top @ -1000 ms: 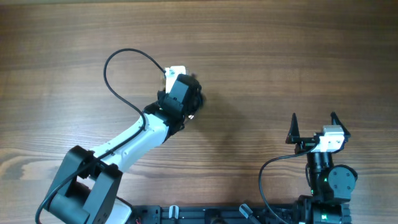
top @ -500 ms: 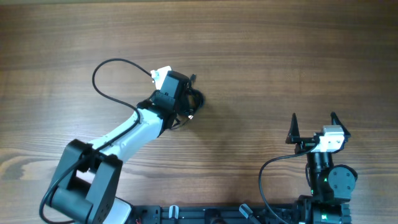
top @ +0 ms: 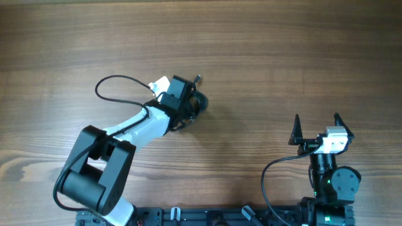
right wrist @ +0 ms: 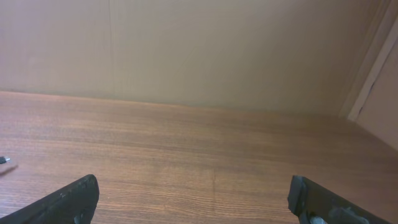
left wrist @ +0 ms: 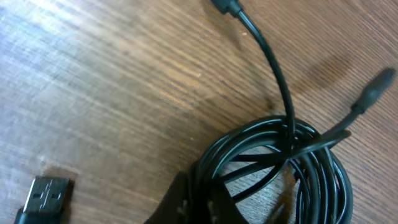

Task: Untangle cables
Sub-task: 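Lift the cable bundle with the left gripper toward the center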

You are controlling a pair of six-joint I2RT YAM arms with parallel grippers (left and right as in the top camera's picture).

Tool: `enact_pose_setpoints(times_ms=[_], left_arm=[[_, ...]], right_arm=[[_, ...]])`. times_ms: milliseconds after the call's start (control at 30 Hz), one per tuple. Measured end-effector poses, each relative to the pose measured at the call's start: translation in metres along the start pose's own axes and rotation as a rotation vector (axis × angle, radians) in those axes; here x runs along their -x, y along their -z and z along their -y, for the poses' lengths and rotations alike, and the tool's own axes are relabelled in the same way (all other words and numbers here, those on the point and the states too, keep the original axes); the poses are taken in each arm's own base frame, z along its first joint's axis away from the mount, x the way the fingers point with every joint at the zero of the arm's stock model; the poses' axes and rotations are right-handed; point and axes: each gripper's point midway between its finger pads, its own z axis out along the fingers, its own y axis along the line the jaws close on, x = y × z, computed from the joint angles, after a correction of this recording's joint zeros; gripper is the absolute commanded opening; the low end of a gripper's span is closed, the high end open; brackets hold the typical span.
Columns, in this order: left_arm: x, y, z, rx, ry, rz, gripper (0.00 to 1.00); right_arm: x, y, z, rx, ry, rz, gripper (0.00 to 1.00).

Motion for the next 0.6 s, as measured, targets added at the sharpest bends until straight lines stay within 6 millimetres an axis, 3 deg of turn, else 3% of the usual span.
enact_pose_setpoints(times_ms=[100, 167, 300, 367, 500, 600], left_arm=[[0.006, 0.009, 0.004, -0.024, -0.194, 0.014, 0.04], [0.022, 0.038, 0.02, -0.102, -0.302, 0.068, 0.04], [0.047, 0.127, 0.057, -0.32, -0.609, 0.238, 0.04], [0.042, 0.133, 0.06, -0.345, -0.727, 0.242, 0.04], [0.028, 0.132, 0.063, -0.387, -0.881, 0.208, 0.04], [0.023, 0.133, 0.065, -0.41, -0.912, 0.196, 0.04]], right_arm=[[0.0, 0.0, 0.0, 0.0, 0.0, 0.0, 1.0], [0.0, 0.0, 0.0, 0.0, 0.0, 0.0, 1.0], [0.0, 0.0, 0.0, 0.001, 0.0, 0.0, 1.0], [0.0, 0.0, -0.002, 0.01, -0.082, 0.001, 1.0], [0.001, 0.0, -0.004, 0.021, -0.628, -0.004, 1.0], [0.0, 0.0, -0.004, 0.019, -1.21, -0.01, 1.0]])
